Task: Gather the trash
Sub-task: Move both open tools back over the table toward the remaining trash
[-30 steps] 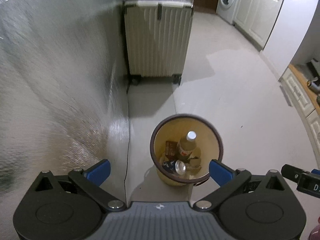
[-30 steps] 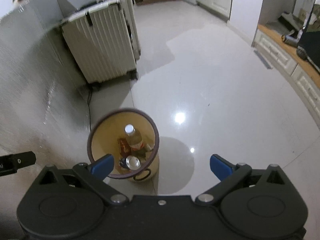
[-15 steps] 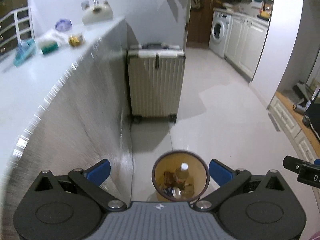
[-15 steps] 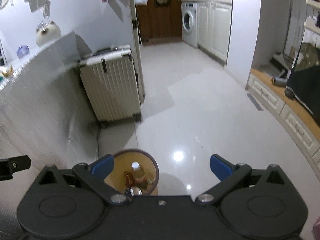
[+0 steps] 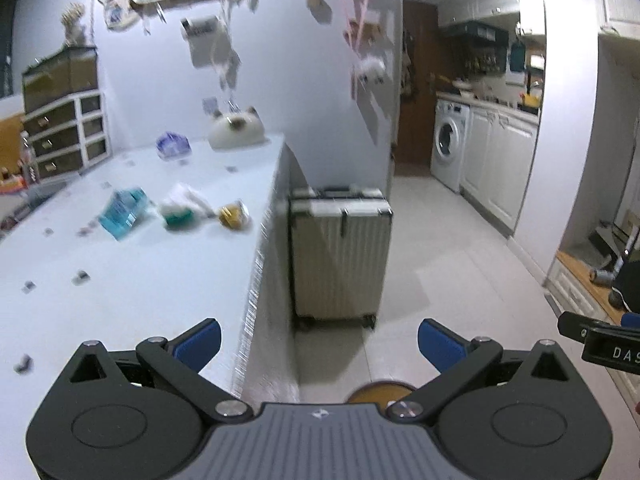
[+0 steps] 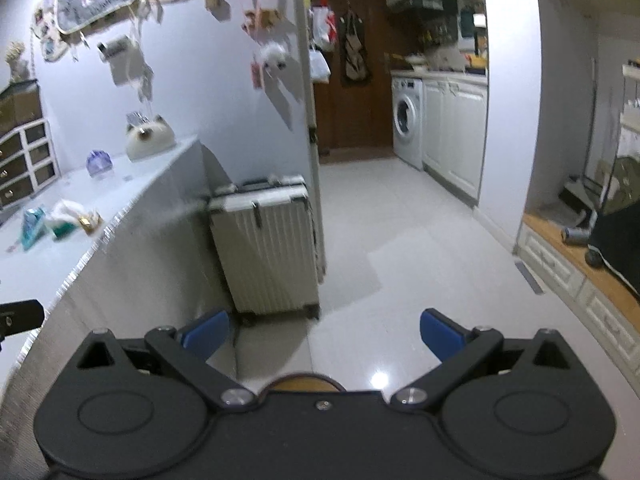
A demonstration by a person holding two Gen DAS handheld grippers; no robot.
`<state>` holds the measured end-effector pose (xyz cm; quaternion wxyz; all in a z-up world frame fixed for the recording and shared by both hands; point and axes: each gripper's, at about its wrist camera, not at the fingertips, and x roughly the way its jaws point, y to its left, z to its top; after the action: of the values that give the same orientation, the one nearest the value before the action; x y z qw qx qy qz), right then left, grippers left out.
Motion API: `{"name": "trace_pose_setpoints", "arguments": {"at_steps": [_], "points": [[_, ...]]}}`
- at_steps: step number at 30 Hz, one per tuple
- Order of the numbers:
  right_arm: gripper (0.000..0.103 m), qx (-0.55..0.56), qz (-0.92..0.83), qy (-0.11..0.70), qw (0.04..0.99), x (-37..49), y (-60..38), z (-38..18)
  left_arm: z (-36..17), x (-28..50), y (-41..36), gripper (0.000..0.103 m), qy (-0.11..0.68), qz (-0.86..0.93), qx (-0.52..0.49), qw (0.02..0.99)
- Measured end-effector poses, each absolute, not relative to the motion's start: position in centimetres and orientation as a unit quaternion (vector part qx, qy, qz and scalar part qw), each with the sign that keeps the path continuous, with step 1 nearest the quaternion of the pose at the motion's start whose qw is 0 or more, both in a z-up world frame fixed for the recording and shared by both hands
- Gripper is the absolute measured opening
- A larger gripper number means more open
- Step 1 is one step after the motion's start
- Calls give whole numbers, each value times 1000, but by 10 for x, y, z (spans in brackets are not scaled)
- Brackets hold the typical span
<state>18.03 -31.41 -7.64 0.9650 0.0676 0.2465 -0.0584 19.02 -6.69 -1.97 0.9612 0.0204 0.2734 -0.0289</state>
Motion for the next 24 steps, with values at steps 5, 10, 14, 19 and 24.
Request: {"name": "trace_pose_setpoints", "arguments": {"at_steps": [5, 10, 14, 19, 24], "points": [[103, 66, -40, 217, 973, 187, -291, -47, 16, 184, -38, 103, 239, -9, 22, 971], [103, 69, -21, 197, 978, 202, -266, -23, 45, 186, -3, 103, 213, 18, 26, 977], [103, 56, 5, 184, 981, 221, -239, -7, 68, 197, 27, 103, 195, 42, 37, 979], [103, 50, 31, 170, 984, 256, -210, 15, 94, 227, 62, 103, 171, 77, 40, 982], [103, 56, 59, 151, 985, 295, -184, 28, 109, 269, 85, 103, 155, 88, 26, 984]]}}
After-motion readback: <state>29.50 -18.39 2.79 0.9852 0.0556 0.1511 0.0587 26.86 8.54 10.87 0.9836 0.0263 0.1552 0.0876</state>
